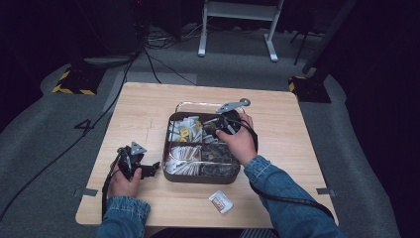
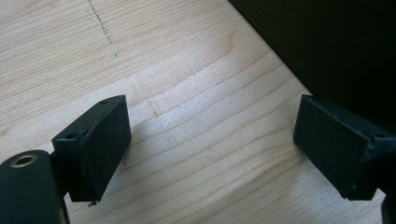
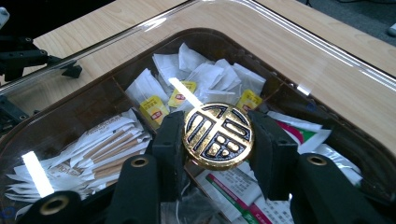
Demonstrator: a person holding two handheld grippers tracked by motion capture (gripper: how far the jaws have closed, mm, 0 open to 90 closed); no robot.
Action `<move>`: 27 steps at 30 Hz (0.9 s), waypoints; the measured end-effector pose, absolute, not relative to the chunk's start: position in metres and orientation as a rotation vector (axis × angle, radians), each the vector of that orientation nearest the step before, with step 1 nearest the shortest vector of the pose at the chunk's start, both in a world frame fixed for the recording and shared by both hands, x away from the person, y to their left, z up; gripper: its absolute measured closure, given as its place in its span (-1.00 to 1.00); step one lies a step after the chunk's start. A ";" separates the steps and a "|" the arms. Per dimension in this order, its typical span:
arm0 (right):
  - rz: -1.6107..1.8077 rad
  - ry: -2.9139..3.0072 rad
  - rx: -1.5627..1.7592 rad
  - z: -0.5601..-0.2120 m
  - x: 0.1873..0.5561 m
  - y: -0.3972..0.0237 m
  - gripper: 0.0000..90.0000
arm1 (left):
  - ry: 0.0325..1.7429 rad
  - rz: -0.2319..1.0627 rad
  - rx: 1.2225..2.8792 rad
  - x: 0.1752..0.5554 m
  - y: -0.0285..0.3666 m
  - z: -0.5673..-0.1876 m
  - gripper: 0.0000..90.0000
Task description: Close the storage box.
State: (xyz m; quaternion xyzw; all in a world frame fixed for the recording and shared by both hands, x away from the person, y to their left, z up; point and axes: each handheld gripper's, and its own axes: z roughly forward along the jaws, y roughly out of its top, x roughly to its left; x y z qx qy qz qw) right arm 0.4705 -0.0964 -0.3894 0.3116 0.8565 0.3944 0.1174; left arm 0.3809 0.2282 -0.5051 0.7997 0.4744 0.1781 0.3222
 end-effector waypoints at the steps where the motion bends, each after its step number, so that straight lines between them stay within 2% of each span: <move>1: 1.154 2.509 0.910 -0.391 0.470 -0.095 0.30 | 1.245 0.467 2.100 0.381 0.228 -0.505 -0.74; 27: 1.071 2.527 0.907 -0.430 0.465 -0.066 0.30 | 1.248 0.467 2.100 0.381 0.228 -0.505 -0.75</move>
